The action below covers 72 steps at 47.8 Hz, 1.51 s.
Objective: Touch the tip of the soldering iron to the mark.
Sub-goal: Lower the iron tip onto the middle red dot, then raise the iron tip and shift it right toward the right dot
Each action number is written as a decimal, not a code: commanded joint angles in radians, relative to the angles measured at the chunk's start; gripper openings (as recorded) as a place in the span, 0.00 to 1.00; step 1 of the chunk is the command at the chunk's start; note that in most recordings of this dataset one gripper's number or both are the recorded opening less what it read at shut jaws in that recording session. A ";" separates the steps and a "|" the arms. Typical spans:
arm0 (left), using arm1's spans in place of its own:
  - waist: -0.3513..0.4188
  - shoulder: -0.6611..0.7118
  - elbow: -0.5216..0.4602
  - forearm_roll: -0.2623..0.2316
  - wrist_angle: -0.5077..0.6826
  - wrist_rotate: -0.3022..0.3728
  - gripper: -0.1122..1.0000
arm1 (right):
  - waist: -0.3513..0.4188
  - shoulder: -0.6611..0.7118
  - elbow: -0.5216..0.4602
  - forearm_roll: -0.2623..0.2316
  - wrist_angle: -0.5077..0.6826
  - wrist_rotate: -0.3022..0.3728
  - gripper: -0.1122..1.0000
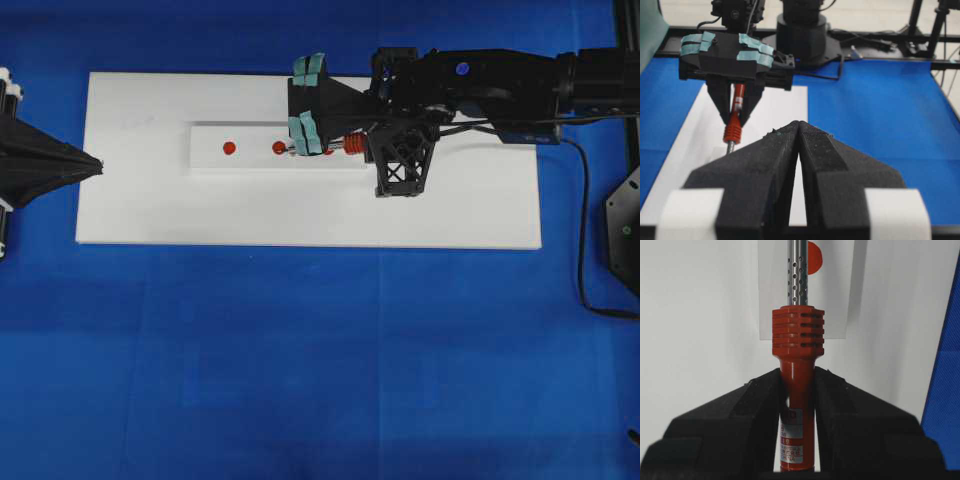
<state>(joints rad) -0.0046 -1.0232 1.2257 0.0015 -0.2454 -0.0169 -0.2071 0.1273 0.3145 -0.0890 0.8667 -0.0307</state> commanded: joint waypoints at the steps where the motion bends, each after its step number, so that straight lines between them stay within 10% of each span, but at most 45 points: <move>1: -0.002 0.003 -0.011 0.000 -0.006 -0.002 0.12 | -0.002 -0.012 -0.009 0.000 -0.005 -0.002 0.16; 31: -0.002 0.005 -0.011 0.000 -0.006 -0.002 0.12 | -0.002 -0.017 -0.018 0.000 0.014 0.000 0.16; 72: 0.000 0.002 -0.011 0.000 -0.009 -0.006 0.12 | -0.002 -0.175 -0.282 -0.080 0.354 -0.003 0.16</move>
<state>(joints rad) -0.0046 -1.0247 1.2257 0.0015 -0.2470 -0.0215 -0.2071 -0.0215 0.0598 -0.1641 1.2134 -0.0322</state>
